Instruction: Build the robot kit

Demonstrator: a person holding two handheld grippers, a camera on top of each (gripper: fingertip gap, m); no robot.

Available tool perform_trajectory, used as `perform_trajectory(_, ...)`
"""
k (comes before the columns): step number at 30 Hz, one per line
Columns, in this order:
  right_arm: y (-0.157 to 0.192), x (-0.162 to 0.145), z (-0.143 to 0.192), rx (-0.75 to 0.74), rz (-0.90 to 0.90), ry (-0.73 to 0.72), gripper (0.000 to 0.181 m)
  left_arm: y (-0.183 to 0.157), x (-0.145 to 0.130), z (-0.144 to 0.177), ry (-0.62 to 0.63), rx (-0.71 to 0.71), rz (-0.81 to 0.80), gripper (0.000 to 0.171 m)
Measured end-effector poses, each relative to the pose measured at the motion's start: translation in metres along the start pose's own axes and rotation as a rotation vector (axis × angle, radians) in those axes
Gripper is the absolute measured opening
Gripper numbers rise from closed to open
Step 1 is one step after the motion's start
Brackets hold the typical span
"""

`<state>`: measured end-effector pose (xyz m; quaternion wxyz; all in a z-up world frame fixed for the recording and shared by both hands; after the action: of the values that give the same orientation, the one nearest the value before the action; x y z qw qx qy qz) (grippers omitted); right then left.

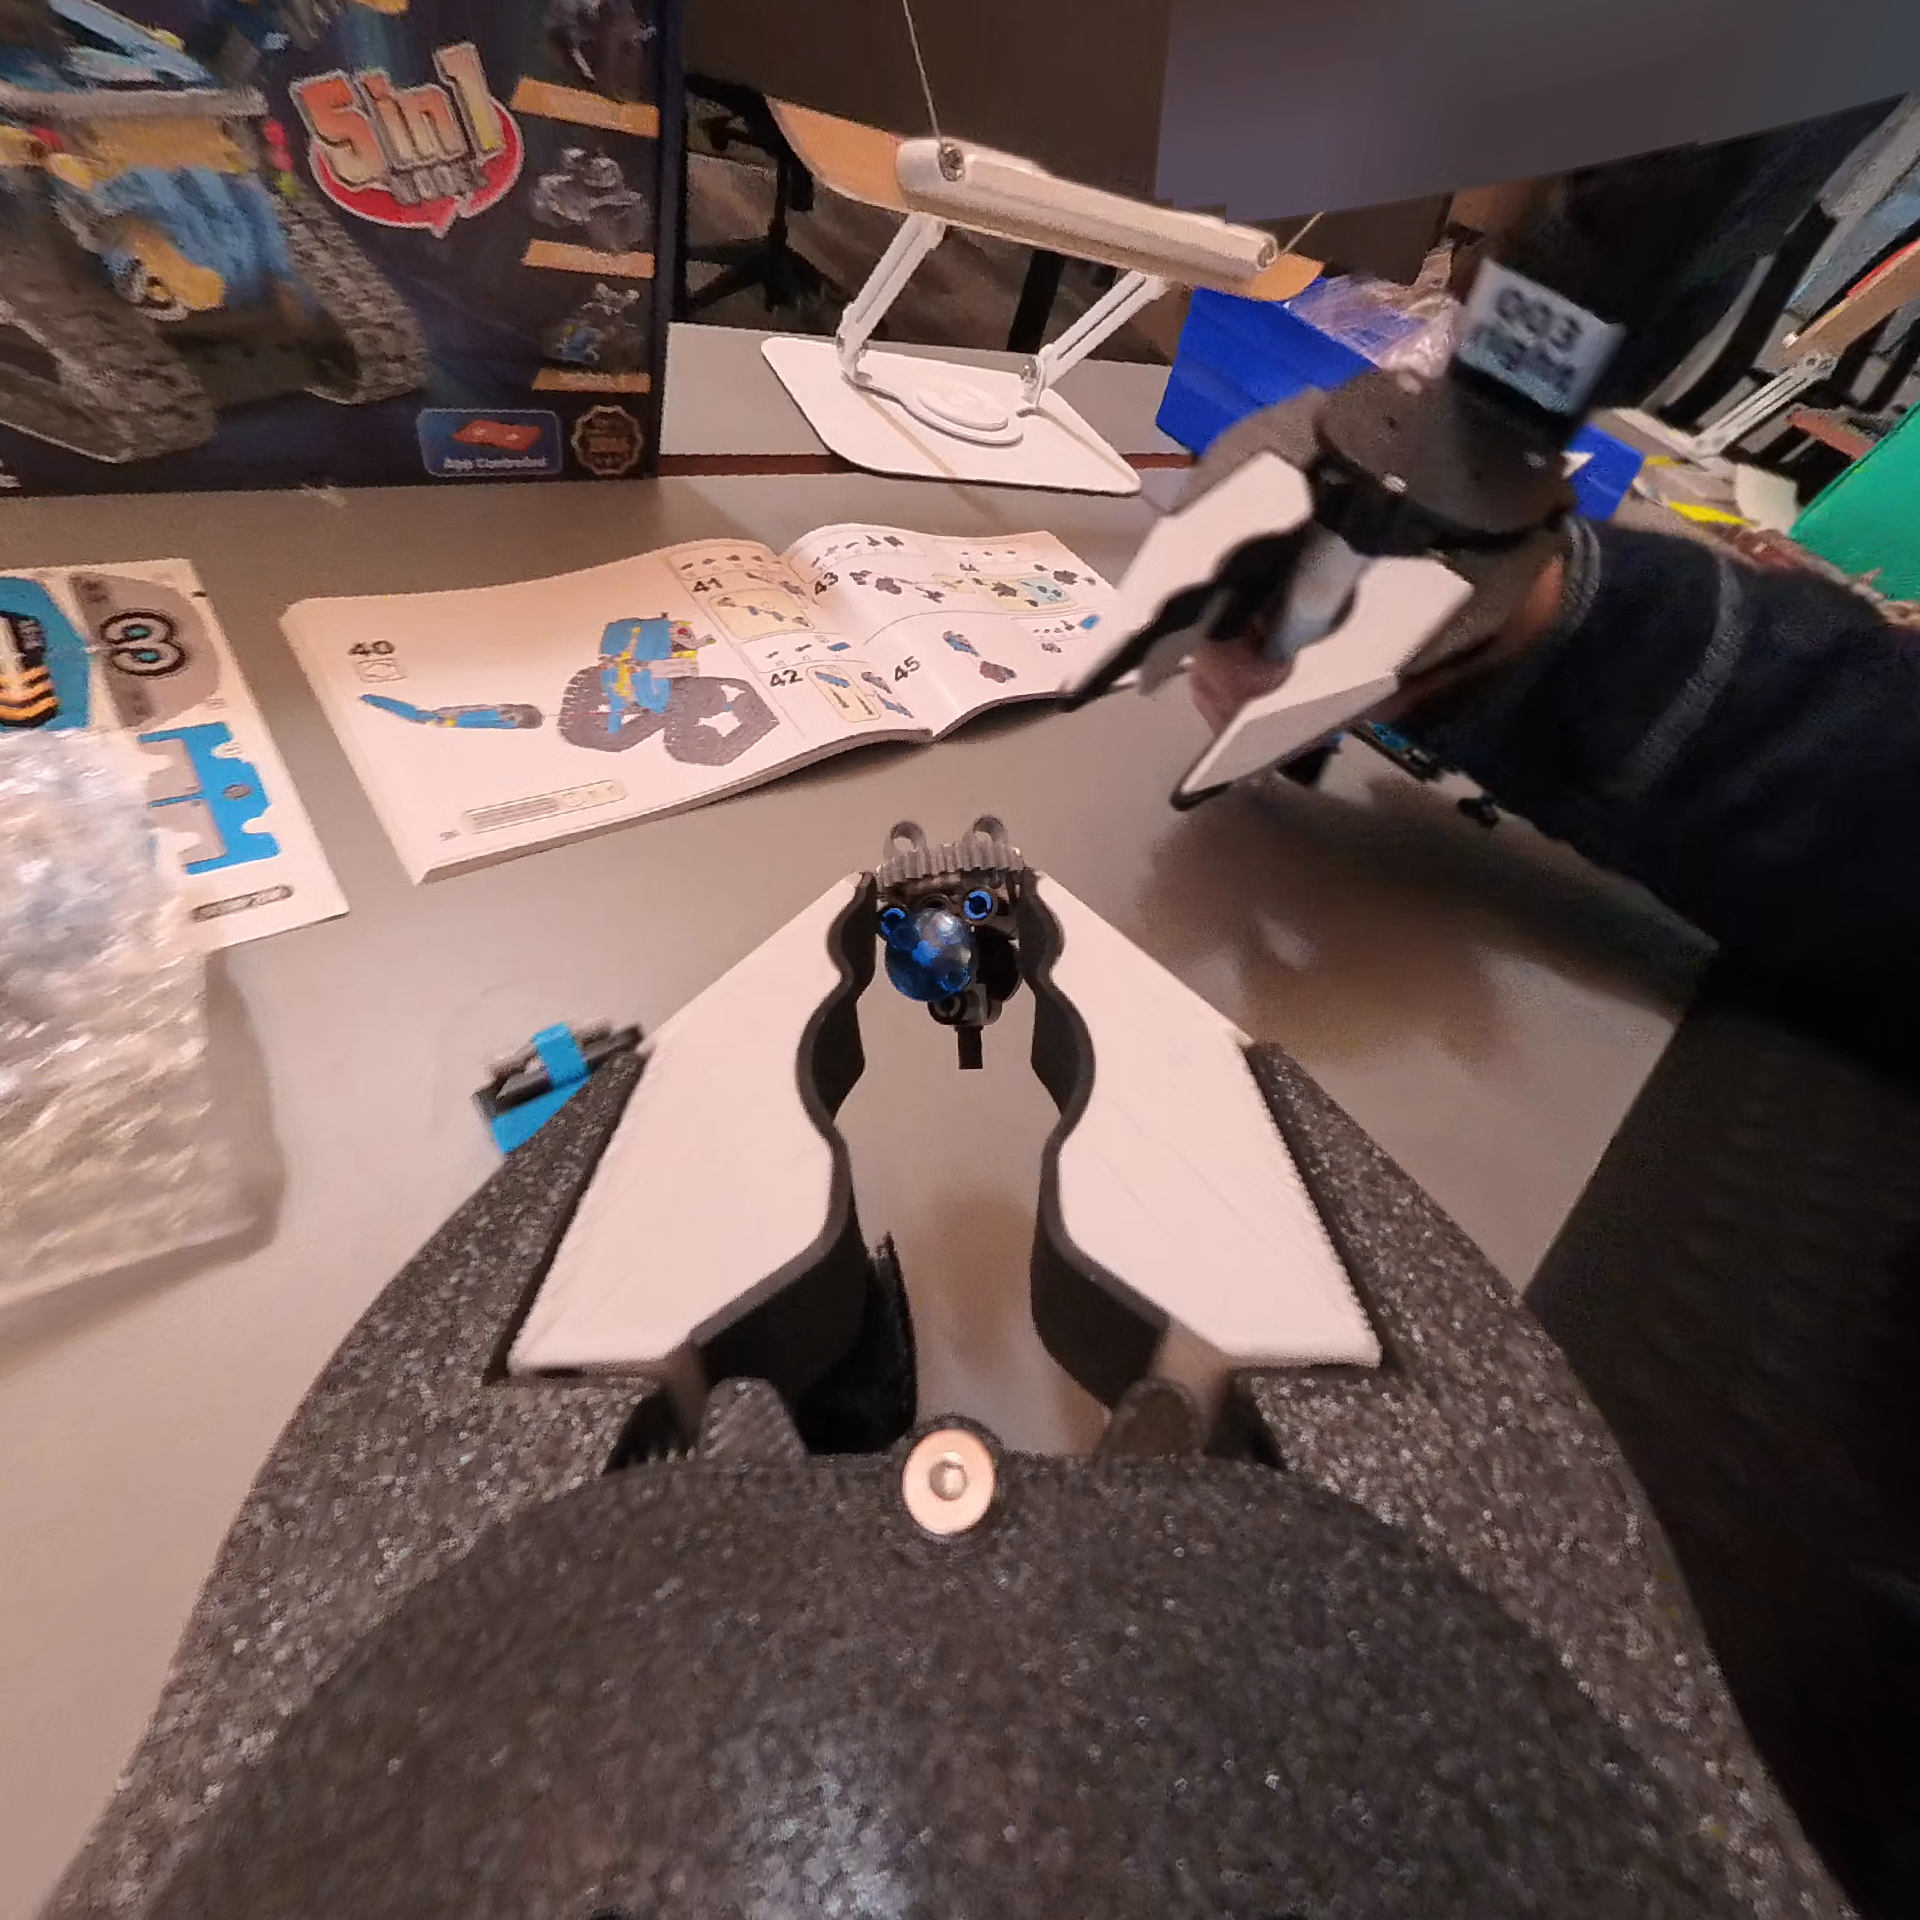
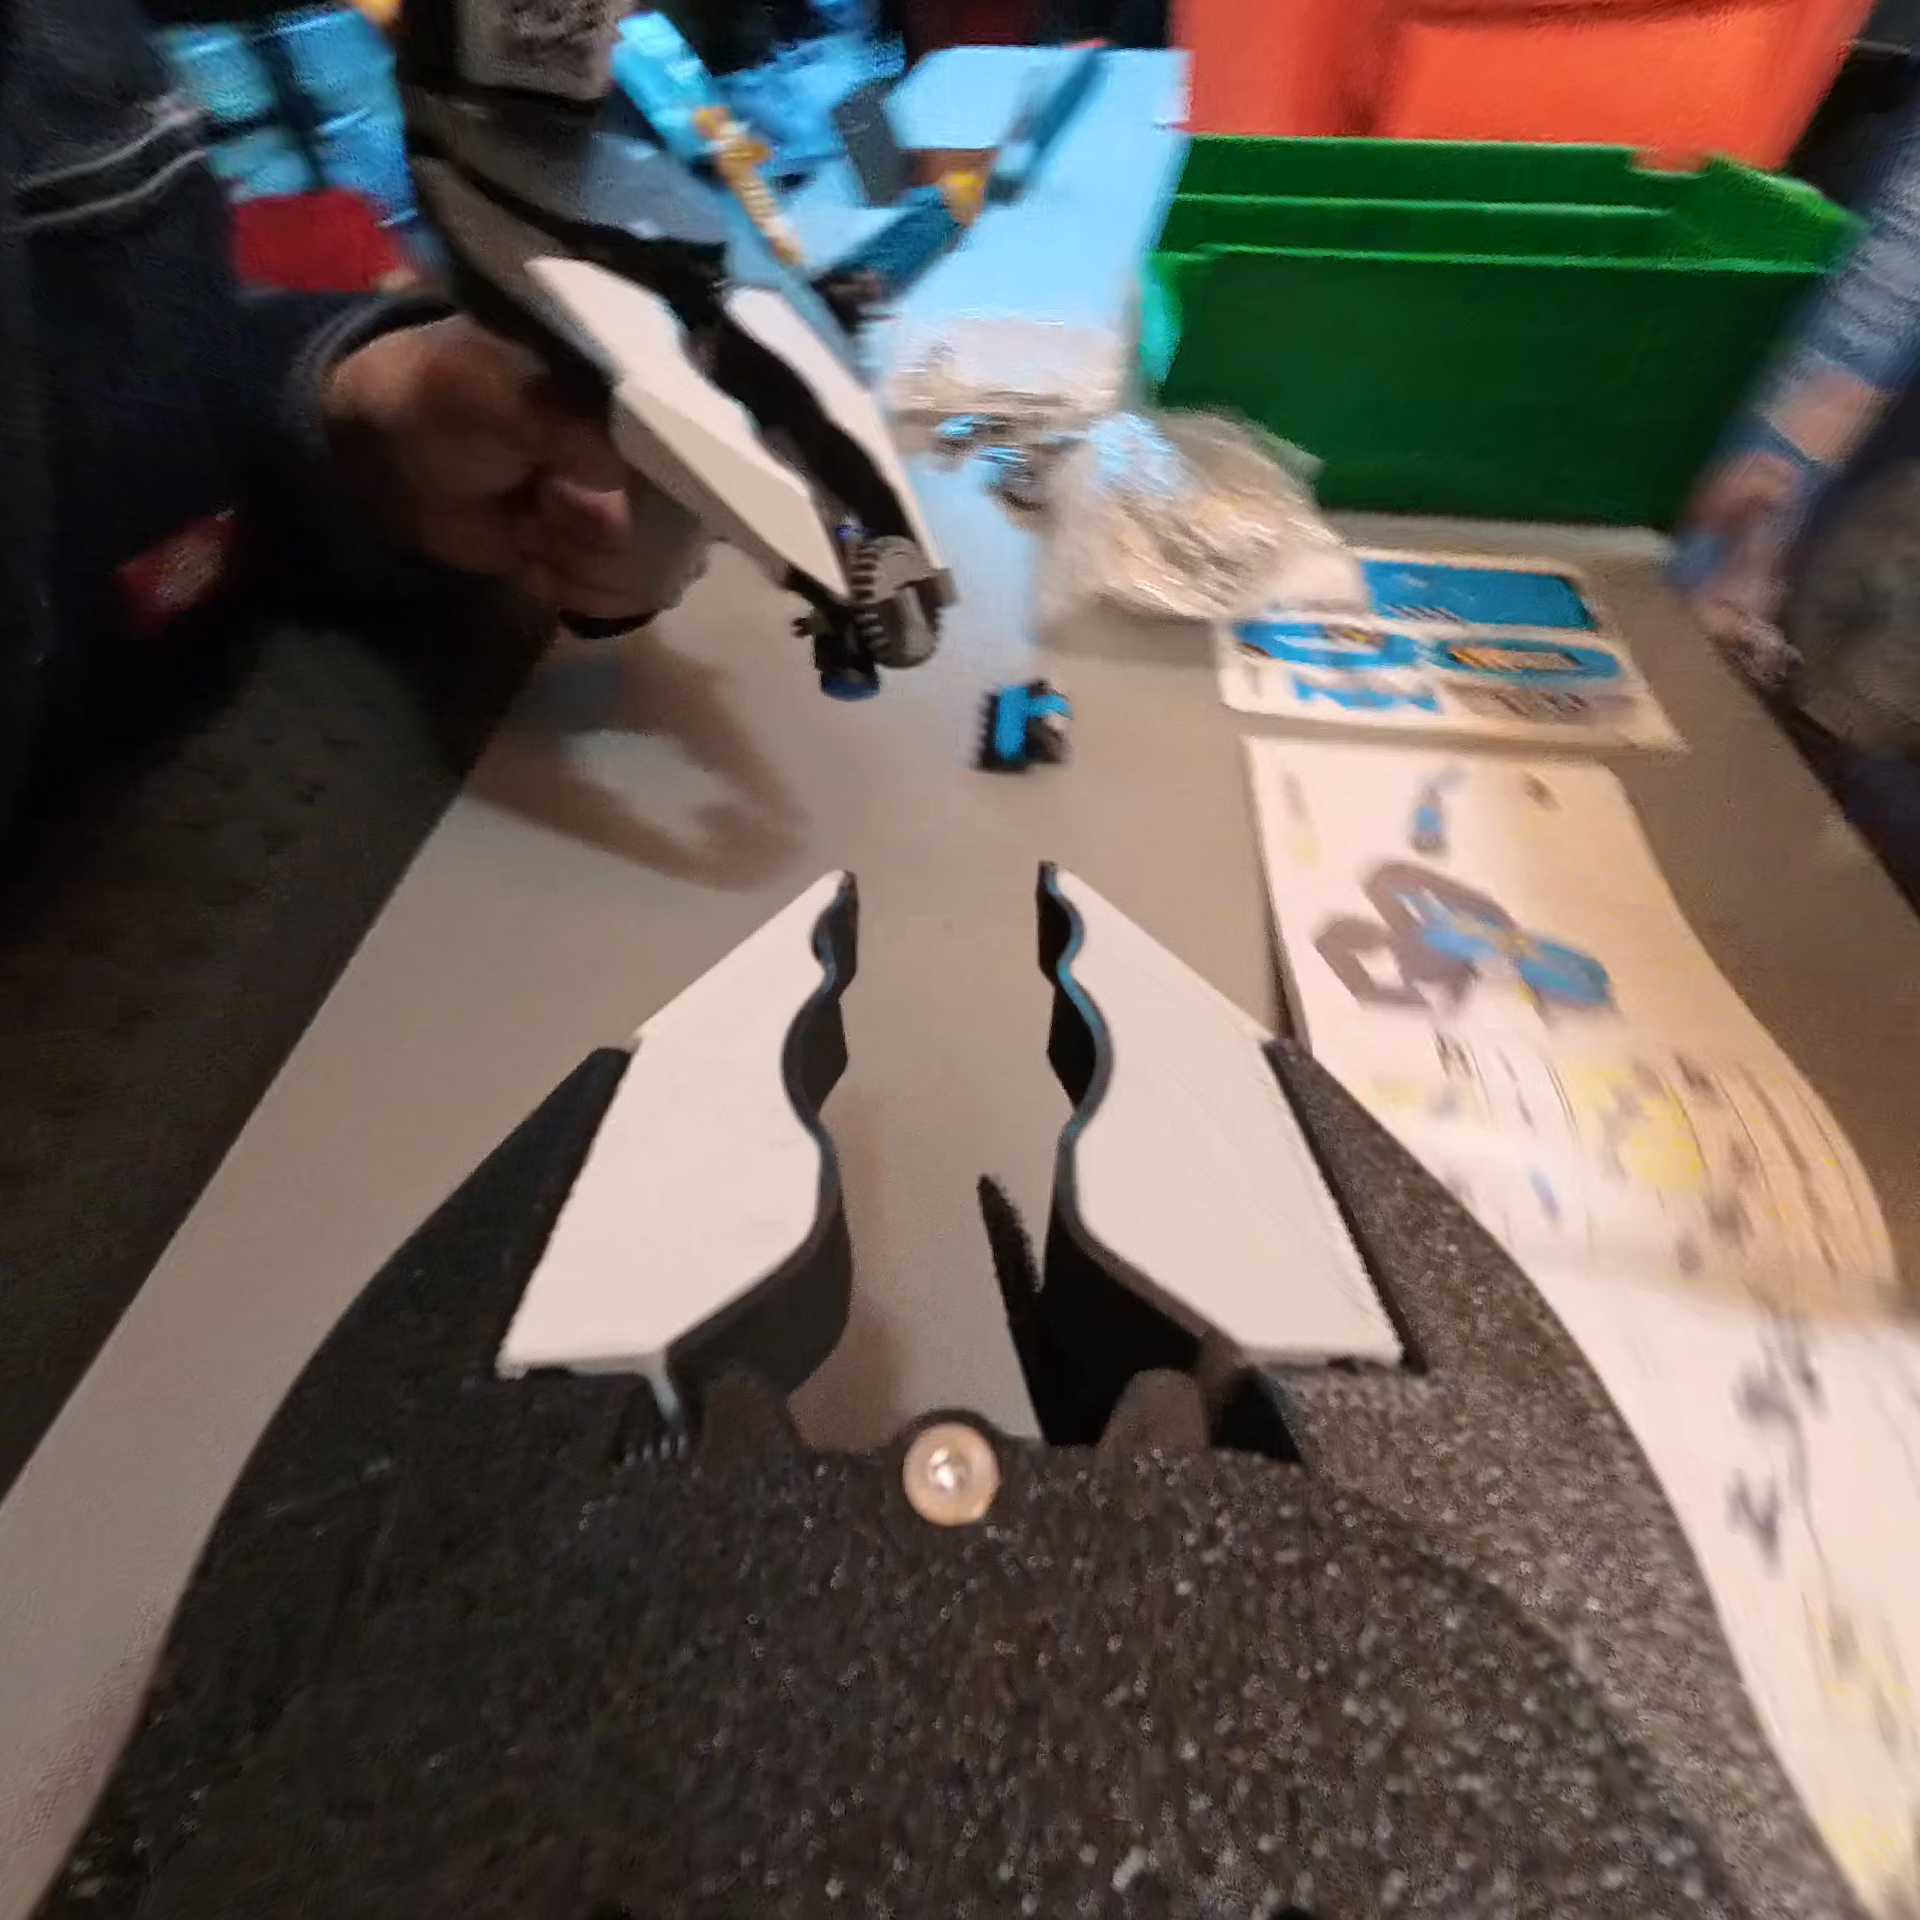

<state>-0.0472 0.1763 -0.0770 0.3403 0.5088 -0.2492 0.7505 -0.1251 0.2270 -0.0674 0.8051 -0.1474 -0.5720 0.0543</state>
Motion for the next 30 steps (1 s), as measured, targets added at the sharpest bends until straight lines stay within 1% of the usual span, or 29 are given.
perform_trajectory(1, 0.0, 0.004, -0.012, 0.073, 0.05, 0.037, 0.035, 0.002, -0.001, 0.01, 0.003, 0.017, 0.003, 0.027)
perform_trajectory(3, -0.01, 0.008, -0.043, 0.184, 0.134, 0.123, 0.035, 0.01, -0.01, 0.027, 0.026, 0.076, 0.011, 0.027)
perform_trajectory(5, -0.025, 0.012, -0.08, 0.275, 0.194, 0.158, 0.034, 0.02, -0.021, 0.039, 0.055, 0.143, 0.021, 0.027)
perform_trajectory(6, -0.026, 0.009, -0.097, 0.353, 0.221, 0.182, 0.034, 0.025, -0.026, 0.044, 0.061, 0.181, 0.022, 0.027)
perform_trajectory(8, -0.031, 0.0, -0.127, 0.456, 0.207, 0.249, 0.044, 0.035, -0.032, 0.052, 0.057, 0.255, 0.022, 0.027)
perform_trajectory(10, -0.032, 0.004, -0.148, 0.533, 0.147, 0.248, 0.043, 0.037, -0.034, 0.056, 0.037, 0.291, 0.023, 0.027)
perform_trajectory(12, -0.03, 0.001, -0.16, 0.584, 0.11, 0.284, 0.045, 0.037, -0.027, 0.062, -0.002, 0.332, -0.011, 0.027)
perform_trajectory(14, -0.021, -0.006, -0.163, 0.621, 0.127, 0.317, 0.044, 0.038, -0.026, 0.062, -0.016, 0.358, -0.051, 0.027)
perform_trajectory(16, -0.014, -0.014, -0.161, 0.618, 0.176, 0.364, 0.048, 0.038, -0.028, 0.06, -0.013, 0.347, -0.044, 0.027)
perform_trajectory(18, -0.003, -0.022, -0.158, 0.624, 0.218, 0.395, 0.047, 0.04, -0.026, 0.063, -0.037, 0.343, -0.023, 0.027)
perform_trajectory(20, 0.003, -0.021, -0.157, 0.587, 0.266, 0.375, 0.048, 0.042, -0.026, 0.065, -0.052, 0.33, 0.011, 0.027)
perform_trajectory(22, 0.013, -0.027, -0.146, 0.624, 0.245, 0.426, 0.047, 0.045, -0.025, 0.067, -0.073, 0.314, 0.048, 0.028)
perform_trajectory(23, 0.016, -0.028, -0.141, 0.62, 0.234, 0.433, 0.052, 0.046, -0.024, 0.068, -0.081, 0.308, 0.065, 0.027)
perform_trajectory(25, 0.02, -0.031, -0.131, 0.605, 0.225, 0.468, 0.049, 0.047, -0.024, 0.069, -0.09, 0.301, 0.082, 0.027)
perform_trajectory(28, 0.025, -0.036, -0.111, 0.581, 0.191, 0.519, 0.048, 0.046, -0.026, 0.066, -0.072, 0.298, 0.073, 0.028)
perform_trajectory(30, 0.035, -0.037, -0.094, 0.588, 0.148, 0.53, 0.047, 0.044, -0.026, 0.065, -0.059, 0.302, 0.053, 0.028)
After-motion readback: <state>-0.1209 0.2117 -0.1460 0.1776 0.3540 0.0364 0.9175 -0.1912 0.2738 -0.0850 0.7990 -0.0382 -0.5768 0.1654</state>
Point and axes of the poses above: each gripper's, where its closed fingertips meet, z back along the fingers, x out of its top, y = z × x across the jaws, the point moved 1 cm from there along z, back along the fingers, and after that the axes turned 4 degrees about -x, right-handed, at the moved point
